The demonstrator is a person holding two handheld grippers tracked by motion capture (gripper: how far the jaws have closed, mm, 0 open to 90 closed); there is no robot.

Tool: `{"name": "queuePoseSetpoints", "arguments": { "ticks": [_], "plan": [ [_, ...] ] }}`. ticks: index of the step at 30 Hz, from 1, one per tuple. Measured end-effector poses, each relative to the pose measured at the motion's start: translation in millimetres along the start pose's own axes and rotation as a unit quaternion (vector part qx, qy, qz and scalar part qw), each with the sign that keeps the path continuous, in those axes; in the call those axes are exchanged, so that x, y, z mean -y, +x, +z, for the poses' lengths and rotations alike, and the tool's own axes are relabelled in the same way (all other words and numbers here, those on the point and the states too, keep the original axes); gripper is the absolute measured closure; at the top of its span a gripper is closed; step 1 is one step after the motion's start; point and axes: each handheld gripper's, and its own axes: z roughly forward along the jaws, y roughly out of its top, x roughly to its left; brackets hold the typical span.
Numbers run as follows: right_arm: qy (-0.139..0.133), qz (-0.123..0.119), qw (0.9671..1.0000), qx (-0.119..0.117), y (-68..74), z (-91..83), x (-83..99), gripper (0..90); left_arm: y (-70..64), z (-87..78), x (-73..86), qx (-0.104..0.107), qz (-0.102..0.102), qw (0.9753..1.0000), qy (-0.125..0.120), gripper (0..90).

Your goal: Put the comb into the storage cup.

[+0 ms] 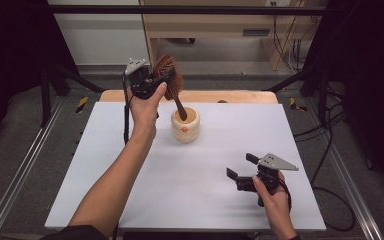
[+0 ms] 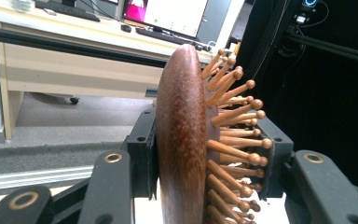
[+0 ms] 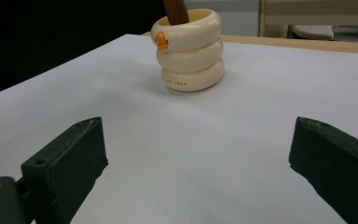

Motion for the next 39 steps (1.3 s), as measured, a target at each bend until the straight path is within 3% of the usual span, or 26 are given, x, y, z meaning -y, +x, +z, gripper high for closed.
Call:
{"name": "queuePoseSetpoints", "arguments": {
  "ticks": [15,20,23,39],
  "plan": [
    [0.003,0.002,1.0,-0.004,-0.1,1.0,0.8,4.1,-5.5,13.1,18.9,0.001,-0.003,0.9999,0.016,51.1],
    [0.004,0.001,1.0,-0.006,0.3,0.9,0.9,4.1,-9.3,17.7,24.5,0.003,0.004,0.9997,0.024,51.1],
    [-0.002,0.011,0.9998,-0.013,-1.2,0.7,0.8,3.8,-9.7,19.3,25.9,0.008,0.001,0.9997,0.025,51.0],
    [-0.002,0.015,0.9998,-0.014,-1.9,0.2,0.8,3.8,-9.4,25.8,38.0,0.005,-0.007,0.9994,0.034,51.0]
  ]
}}
